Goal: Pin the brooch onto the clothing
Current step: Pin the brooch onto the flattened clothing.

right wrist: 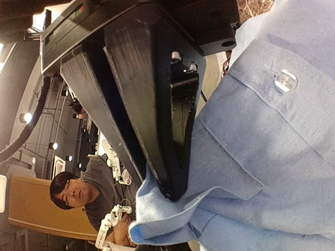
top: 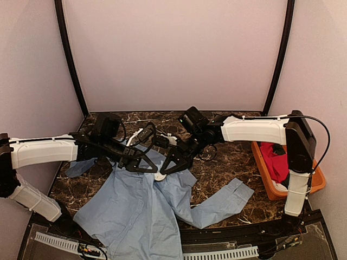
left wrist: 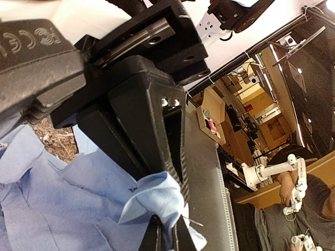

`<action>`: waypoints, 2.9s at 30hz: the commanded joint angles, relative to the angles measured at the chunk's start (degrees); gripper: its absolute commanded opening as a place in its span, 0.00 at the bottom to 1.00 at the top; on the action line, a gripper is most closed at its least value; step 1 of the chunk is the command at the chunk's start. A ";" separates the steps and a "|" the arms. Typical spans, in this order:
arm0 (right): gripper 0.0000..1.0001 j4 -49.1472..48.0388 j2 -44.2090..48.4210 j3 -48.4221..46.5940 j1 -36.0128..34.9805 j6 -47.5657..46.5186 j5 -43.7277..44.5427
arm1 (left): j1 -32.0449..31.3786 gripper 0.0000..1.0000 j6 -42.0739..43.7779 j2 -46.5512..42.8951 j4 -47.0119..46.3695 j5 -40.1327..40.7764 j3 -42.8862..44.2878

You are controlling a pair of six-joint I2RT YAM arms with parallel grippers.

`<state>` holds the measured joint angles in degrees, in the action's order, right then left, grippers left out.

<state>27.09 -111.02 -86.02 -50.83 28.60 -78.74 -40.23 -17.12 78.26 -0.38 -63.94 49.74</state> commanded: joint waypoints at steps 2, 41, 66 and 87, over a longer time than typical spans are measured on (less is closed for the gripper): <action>0.00 -0.92 2.26 -1.32 0.29 -0.40 -0.71 | 0.02 0.01 0.37 -0.79 -0.05 -1.73 0.26; 0.27 -0.16 -0.71 -3.59 -0.16 3.09 3.08 | 0.06 0.01 6.31 1.60 15.55 8.43 6.31; 0.17 6.75 -2.97 -4.95 -1.29 -1.41 5.36 | 1.26 0.01 4.60 0.36 13.99 10.12 6.01; 0.18 6.71 -4.77 -7.41 -1.94 3.01 6.91 | 1.40 0.01 5.61 -0.70 17.39 16.63 6.33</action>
<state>33.28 -114.80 -91.77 -51.11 29.58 -71.77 -39.53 -12.38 79.05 16.47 -52.62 56.16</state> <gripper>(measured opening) 0.177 0.054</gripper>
